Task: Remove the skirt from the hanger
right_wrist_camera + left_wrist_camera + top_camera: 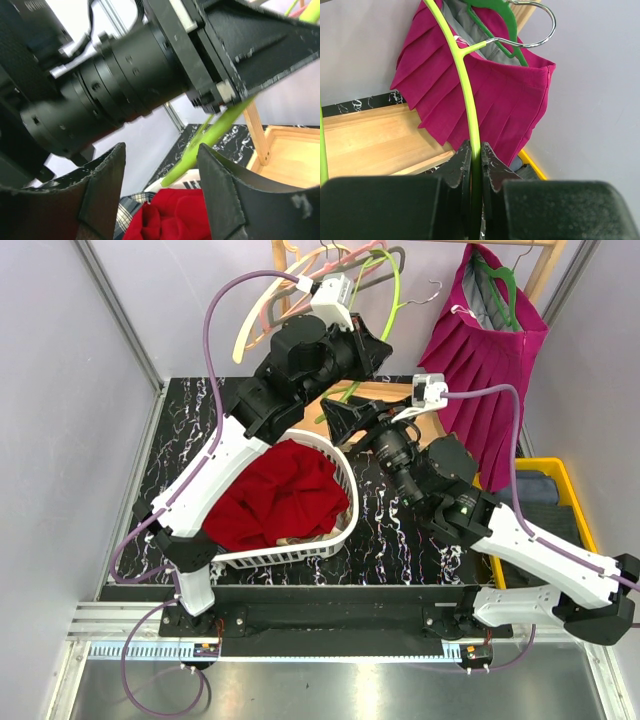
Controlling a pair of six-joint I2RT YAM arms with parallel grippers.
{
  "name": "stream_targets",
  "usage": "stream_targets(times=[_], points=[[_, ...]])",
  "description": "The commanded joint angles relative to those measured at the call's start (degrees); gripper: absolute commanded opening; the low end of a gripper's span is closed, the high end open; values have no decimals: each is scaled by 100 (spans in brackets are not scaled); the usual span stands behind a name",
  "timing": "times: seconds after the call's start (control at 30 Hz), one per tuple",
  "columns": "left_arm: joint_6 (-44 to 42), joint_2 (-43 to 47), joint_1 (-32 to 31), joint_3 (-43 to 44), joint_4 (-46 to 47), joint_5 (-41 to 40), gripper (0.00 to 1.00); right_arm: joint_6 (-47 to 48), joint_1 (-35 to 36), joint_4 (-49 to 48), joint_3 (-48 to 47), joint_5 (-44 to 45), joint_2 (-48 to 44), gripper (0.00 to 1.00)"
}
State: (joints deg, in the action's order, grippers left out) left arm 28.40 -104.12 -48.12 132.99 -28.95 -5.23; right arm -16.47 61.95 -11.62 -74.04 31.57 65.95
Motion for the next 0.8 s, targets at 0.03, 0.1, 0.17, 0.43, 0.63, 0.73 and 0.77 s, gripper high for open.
stream_targets(times=[0.03, 0.1, 0.17, 0.43, 0.63, 0.73, 0.77], points=[[16, 304, -75, 149, 434, 57, 0, -277, 36, 54, -462, 156, -21, 59], [16, 339, -92, 140, 417, 93, 0, -322, 27, 185, -558, 139, -39, 54], [-36, 392, -119, 122, 416, 119, 0, -436, 10, 483, -794, 121, 14, 53], [-274, 445, -198, 236, 504, 137, 0, -1007, -96, 1539, -1104, -2, 14, 59], [-388, 533, -198, 183, 496, 145, 0, -1376, -96, 2022, -823, -107, -460, 79], [-371, 480, -224, 227, 522, 154, 0, -1490, -96, 2058, -700, -90, -504, 79], [-379, 480, -259, 254, 531, 146, 0, -1491, -96, 2058, -708, -81, -496, 79]])
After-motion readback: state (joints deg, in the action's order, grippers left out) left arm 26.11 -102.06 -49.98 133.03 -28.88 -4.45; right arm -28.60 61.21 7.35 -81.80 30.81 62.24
